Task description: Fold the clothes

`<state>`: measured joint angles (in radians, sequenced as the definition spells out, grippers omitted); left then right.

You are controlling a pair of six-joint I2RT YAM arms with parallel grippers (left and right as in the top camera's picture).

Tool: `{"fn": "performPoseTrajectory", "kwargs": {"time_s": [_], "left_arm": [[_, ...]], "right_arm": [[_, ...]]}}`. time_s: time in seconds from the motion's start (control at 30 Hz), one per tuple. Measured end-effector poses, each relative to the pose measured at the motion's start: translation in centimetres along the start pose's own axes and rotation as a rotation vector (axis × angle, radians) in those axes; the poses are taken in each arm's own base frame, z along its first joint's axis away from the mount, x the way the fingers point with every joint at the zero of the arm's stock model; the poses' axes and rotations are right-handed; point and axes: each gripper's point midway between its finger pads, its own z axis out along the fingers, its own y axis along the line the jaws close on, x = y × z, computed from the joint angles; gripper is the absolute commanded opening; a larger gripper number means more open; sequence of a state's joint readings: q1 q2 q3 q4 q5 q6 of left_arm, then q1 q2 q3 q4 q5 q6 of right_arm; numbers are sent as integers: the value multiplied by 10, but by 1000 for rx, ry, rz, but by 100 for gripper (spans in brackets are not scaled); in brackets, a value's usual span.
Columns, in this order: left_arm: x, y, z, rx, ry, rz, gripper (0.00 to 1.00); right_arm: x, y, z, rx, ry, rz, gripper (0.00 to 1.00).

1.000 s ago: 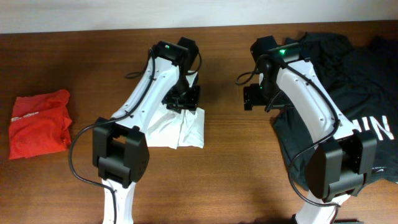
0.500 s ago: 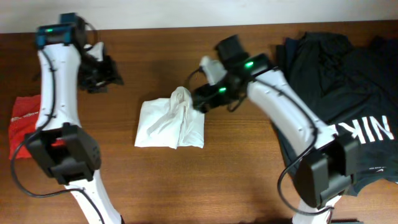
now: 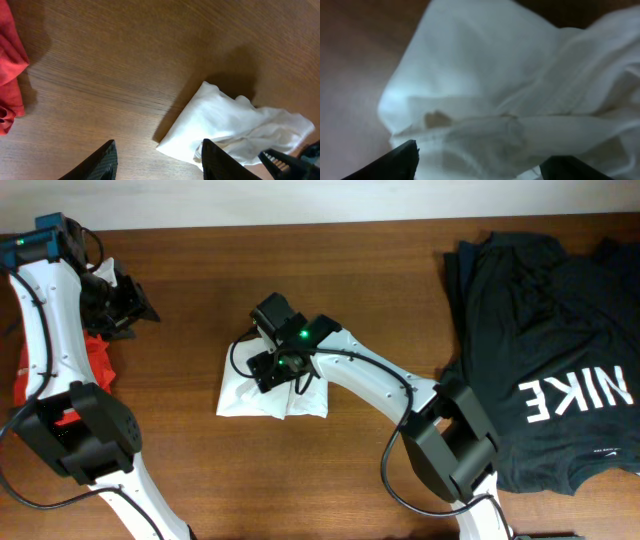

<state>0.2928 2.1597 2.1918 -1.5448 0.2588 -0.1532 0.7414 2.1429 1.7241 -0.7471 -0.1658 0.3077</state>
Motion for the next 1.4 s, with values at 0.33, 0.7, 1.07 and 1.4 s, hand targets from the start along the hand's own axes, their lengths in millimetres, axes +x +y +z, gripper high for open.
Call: {"fn": "performPoseTrajectory", "kwargs": {"time_s": [0.33, 0.7, 1.07, 1.4], "left_arm": [[0, -1, 0, 0, 1, 3, 54], [0, -1, 0, 0, 1, 3, 54], [1, -7, 2, 1, 0, 19, 54], [2, -13, 3, 2, 2, 34, 54]], "right_arm": [[49, -31, -3, 146, 190, 203, 13], [56, -73, -62, 196, 217, 373, 46], [10, -30, -116, -4, 10, 96, 29], [49, -16, -39, -121, 255, 72, 34]]}}
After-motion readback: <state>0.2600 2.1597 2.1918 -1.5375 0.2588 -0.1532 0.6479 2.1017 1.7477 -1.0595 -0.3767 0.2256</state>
